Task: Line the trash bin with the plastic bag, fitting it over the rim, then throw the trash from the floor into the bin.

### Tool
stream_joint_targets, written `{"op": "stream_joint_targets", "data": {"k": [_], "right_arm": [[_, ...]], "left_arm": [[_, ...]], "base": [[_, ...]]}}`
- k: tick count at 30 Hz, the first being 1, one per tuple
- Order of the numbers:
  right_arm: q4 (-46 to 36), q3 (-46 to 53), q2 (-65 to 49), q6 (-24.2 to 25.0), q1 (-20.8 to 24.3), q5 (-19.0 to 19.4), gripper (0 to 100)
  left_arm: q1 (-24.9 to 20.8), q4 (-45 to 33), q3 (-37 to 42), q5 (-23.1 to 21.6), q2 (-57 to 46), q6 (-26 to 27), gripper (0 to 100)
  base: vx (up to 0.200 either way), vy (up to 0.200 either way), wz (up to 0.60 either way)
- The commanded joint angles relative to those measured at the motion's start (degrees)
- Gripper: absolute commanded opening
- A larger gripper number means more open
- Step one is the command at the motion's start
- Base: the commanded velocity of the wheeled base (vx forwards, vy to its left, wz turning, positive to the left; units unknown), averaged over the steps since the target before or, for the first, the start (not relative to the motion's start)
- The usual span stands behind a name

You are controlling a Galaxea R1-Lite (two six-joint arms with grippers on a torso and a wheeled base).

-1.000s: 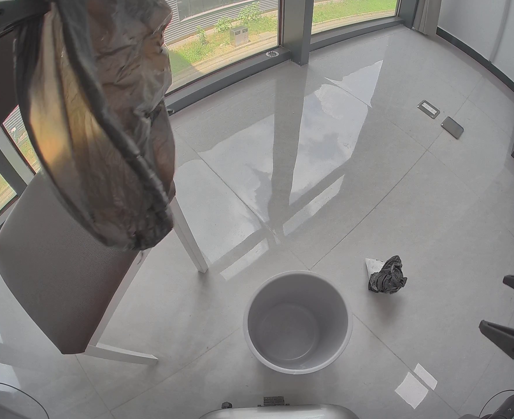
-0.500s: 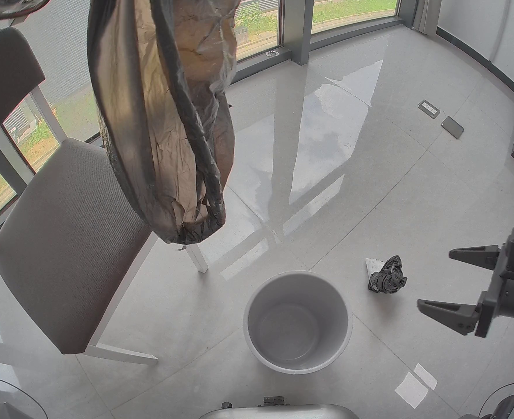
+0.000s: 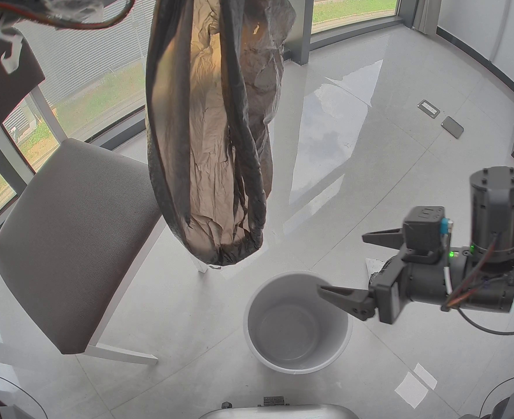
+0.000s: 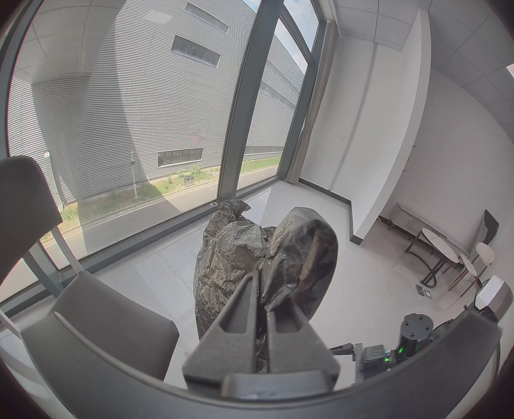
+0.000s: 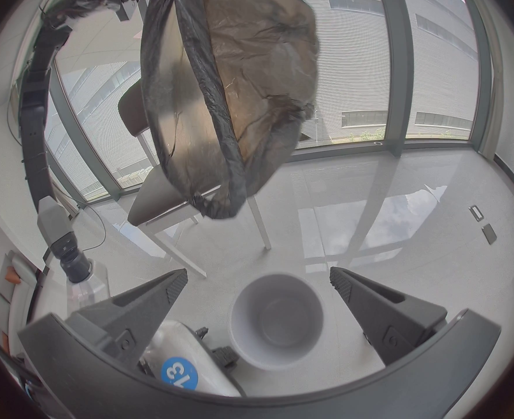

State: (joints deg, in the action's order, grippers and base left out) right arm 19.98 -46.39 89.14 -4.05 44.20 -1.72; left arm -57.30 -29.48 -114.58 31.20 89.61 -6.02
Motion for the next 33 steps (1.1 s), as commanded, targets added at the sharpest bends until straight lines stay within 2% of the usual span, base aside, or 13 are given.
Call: {"op": "stream_joint_targets", "data": {"k": [1, 7, 14, 33], "right_arm": [[1.2, -7.8, 11.4, 0.4, 1.3, -0.7, 100], [1.6, -14.8, 17.0, 3.3, 2.7, -1.7, 100], [1.8, -19.9, 22.8, 3.5, 3.1, -2.6, 100], [1.6, -19.5, 23.8, 3.3, 0.5, -4.9, 100]], "left_arm": [[-0.4, -0.3, 0.0, 0.3, 2.8, 0.0, 0], [-0.8, -0.3, 0.0, 0.3, 5.5, 0.0, 0], [-0.8, -0.6, 0.0, 0.4, 6.0, 0.1, 0], [0.5, -6.0, 0.0, 0.4, 4.2, 0.1, 0]], "base": [[0.000, 0.000, 0.00], [0.000, 0.000, 0.00], [0.000, 0.000, 0.00], [0.000, 0.000, 0.00]]}}
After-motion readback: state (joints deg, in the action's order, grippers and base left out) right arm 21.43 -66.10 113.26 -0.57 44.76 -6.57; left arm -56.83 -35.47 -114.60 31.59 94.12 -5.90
